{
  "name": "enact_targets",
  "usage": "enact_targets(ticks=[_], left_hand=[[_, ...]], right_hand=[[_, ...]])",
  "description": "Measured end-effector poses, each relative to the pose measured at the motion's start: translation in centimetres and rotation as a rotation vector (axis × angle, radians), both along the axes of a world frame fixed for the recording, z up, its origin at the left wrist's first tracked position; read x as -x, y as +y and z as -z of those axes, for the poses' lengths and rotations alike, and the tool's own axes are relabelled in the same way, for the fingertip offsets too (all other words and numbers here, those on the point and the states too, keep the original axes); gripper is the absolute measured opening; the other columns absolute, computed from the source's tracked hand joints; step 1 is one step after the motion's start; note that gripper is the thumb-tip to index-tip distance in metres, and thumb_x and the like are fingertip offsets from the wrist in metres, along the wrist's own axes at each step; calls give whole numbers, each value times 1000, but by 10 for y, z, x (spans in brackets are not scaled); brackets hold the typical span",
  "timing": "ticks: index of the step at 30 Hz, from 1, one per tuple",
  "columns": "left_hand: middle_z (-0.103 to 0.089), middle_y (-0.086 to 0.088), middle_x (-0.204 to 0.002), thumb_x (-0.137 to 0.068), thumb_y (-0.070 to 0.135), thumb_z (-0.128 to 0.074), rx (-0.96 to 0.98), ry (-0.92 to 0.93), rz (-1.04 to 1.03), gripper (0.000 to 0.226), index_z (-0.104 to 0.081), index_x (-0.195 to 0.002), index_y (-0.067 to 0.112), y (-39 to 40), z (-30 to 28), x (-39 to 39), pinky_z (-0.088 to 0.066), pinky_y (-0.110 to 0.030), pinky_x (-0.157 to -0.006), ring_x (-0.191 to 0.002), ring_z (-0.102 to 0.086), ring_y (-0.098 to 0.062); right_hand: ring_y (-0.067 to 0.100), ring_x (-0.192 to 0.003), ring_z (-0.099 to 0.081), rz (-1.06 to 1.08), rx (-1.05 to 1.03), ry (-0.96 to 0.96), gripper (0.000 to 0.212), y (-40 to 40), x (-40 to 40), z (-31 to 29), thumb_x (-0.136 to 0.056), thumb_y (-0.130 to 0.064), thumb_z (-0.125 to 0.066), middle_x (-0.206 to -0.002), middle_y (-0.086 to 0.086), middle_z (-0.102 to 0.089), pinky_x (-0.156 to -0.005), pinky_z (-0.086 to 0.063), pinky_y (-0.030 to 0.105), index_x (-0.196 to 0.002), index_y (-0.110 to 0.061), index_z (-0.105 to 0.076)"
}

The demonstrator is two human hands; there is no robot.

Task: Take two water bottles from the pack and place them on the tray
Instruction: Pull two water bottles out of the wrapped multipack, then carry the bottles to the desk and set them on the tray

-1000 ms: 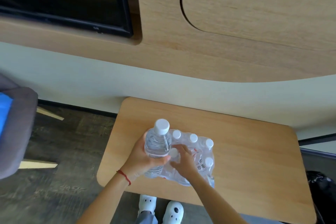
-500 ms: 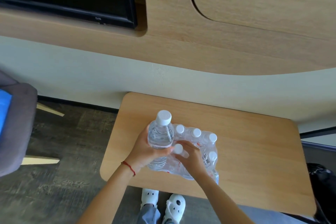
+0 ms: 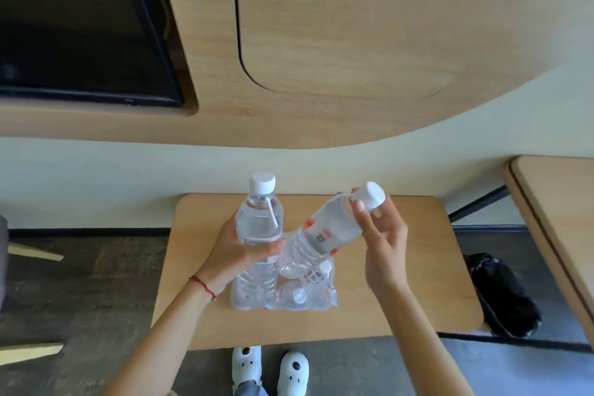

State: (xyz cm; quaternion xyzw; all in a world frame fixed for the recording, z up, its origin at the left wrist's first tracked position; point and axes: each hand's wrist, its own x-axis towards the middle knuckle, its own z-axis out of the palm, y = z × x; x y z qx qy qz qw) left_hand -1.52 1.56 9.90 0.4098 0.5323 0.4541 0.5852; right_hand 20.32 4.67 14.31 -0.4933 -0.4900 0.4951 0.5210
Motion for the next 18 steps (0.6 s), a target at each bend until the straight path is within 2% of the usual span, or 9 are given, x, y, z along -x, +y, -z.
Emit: enact_targets(ticks=[4, 6, 8, 10, 12, 14, 16, 18], left_hand=[[-76, 10, -78, -50, 38, -81, -77, 17, 76, 33, -71, -82, 35, 12, -39, -16, -57, -15, -66, -75, -71, -5], [-76, 12, -77, -53, 40, -78, -109, 17, 111, 28, -72, -80, 37, 16, -54, -28, -56, -13, -65, -74, -71, -3], [-76, 10, -77, -55, 42, -77, -135, 20, 165, 28, -72, -82, 35, 20, -65, -42, -56, -15, -66, -75, -71, -5], [-75, 4, -80, -57, 43, -77, -151, 24, 233, 36, -71, -89, 26, 22, -75, -62, -56, -23, -72, -78, -69, -11], [-72, -1, -84, -60, 42, -77, -177, 22, 311, 44, -68, -96, 18, 23, -83, -88, -54, -30, -76, -81, -68, -17], [-71, -5, -87, -61, 41, -77, -185, 7, 380, 46, -68, -99, 16, 23, -92, -119, -54, -32, -77, -83, -67, -20], [-72, -6, -85, -60, 40, -77, -184, -11, 441, 45, -69, -98, 17, 21, -101, -158, -55, -32, -75, -81, -68, -20], [-73, 0, -79, -58, 40, -77, -192, -20, 493, 38, -72, -91, 22, 19, -110, -203, -57, -24, -69, -76, -70, -16]], right_hand=[[12, -68, -61, 125, 72, 52, 42, 10, -9, -48, -82, -40, -63, -76, 3, -64, -59, -50, 20, -94, 1, -61], [13, -60, -63, 170, 146, 99, 43, 7, -15, -60, -85, -40, -62, -70, 1, -64, -55, -52, 26, -90, 3, -60], [14, -57, -66, 226, 201, 162, 41, -5, -26, -68, -86, -38, -62, -69, 2, -67, -52, -54, 28, -90, 2, -63], [17, -63, -68, 289, 225, 195, 34, -22, -42, -73, -86, -38, -62, -74, 3, -71, -51, -56, 28, -85, -5, -67], [19, -70, -67, 338, 208, 205, 29, -42, -64, -77, -86, -40, -61, -80, 7, -69, -53, -55, 30, -80, -12, -66], [19, -67, -67, 391, 170, 219, 30, -60, -91, -83, -82, -44, -63, -79, 6, -67, -54, -54, 30, -79, -14, -65], [17, -59, -68, 453, 126, 230, 32, -77, -123, -92, -78, -47, -64, -72, 2, -68, -51, -55, 28, -79, -15, -65], [14, -55, -68, 514, 86, 238, 33, -94, -160, -100, -75, -49, -67, -66, -2, -68, -48, -55, 26, -77, -16, -65]])
